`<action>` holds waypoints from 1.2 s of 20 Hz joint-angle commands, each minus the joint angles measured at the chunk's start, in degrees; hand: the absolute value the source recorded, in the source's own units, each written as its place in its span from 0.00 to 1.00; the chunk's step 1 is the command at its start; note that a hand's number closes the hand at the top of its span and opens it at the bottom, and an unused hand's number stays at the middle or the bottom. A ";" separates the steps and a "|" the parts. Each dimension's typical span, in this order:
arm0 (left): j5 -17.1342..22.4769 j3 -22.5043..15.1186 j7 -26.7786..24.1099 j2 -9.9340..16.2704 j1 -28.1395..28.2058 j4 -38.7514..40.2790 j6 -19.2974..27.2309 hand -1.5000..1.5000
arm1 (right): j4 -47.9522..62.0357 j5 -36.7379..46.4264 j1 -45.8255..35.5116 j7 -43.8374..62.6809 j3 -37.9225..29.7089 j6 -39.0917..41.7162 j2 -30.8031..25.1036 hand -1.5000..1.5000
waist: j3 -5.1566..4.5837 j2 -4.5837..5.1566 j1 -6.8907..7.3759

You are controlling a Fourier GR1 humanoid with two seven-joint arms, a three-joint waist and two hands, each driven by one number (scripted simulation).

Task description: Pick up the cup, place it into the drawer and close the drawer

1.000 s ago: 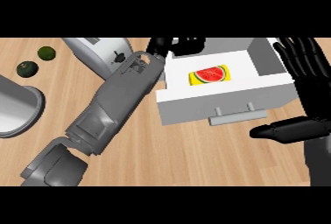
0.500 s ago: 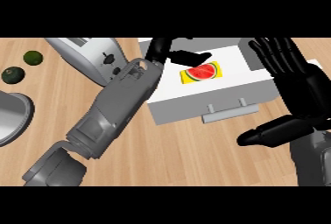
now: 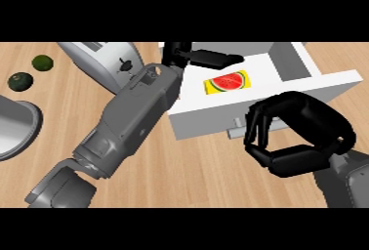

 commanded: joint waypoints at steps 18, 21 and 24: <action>6.43 2.48 -7.86 0.81 6.84 -2.41 -2.45 0.00 | 27.92 43.26 0.85 -13.18 15.38 -7.94 -4.49 0.00 | 0.09 -1.71 12.38; 6.46 2.68 -8.31 3.33 10.21 -5.41 -3.83 0.00 | 38.79 47.32 -1.69 -17.94 15.54 -12.85 -2.76 1.00 | 0.13 -1.82 13.59; 6.32 2.15 -6.70 4.57 12.77 -8.55 -4.73 0.00 | 50.12 47.86 -9.04 -19.78 12.78 -14.35 -0.95 1.00 | 0.14 -1.89 14.64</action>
